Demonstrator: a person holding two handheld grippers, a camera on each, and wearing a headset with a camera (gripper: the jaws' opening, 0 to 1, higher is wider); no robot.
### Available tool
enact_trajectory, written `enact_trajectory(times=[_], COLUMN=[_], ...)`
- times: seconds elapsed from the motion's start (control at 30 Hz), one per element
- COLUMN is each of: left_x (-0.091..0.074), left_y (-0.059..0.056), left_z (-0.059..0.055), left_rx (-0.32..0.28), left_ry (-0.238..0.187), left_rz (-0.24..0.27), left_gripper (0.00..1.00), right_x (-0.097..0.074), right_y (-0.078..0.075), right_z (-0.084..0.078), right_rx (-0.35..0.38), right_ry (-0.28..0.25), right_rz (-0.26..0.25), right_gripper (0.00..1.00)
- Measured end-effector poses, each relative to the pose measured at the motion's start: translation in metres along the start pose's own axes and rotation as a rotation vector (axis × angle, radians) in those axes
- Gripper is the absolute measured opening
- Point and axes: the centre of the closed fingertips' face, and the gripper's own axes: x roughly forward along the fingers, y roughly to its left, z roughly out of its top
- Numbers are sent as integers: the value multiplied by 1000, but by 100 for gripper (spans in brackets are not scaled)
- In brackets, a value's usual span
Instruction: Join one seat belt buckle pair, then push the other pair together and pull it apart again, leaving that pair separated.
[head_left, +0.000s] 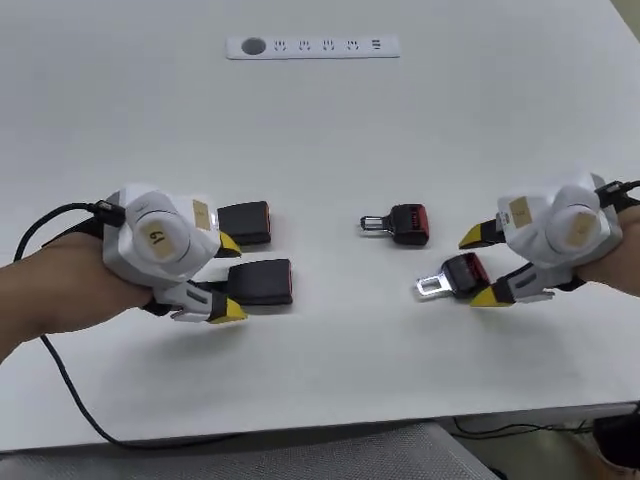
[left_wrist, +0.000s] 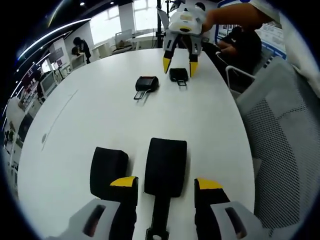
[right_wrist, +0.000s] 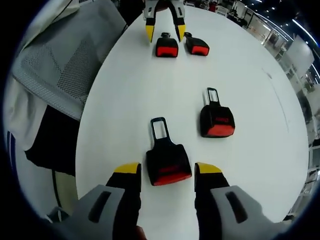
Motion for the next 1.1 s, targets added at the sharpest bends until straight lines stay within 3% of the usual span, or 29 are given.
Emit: enact_trajectory(times=[0.13, 0.4, 0.6, 0.77, 1.0, 1.1], left_x=[7, 13, 13, 13, 13, 13], left_y=[-1, 2, 3, 2, 1, 1], left_z=[-3, -11, -10, -8, -7, -6], left_rx=[29, 33, 33, 32, 43, 47], left_ry=[25, 48, 43, 53, 59, 67], left_rz=[-19, -41, -44, -49, -50, -49], left_gripper=[43, 39, 38, 35, 34, 34], right_x=[1, 3, 6, 8, 8, 8], right_y=[-1, -1, -2, -1, -1, -2], right_z=[-3, -2, -2, 1, 2, 2], right_rx=[1, 6, 44, 108, 142, 146], right_ry=[16, 7, -11, -53, -90, -82], right_rz=[-1, 7, 23, 19, 8, 6], right_gripper=[33, 33, 34, 33, 33, 33])
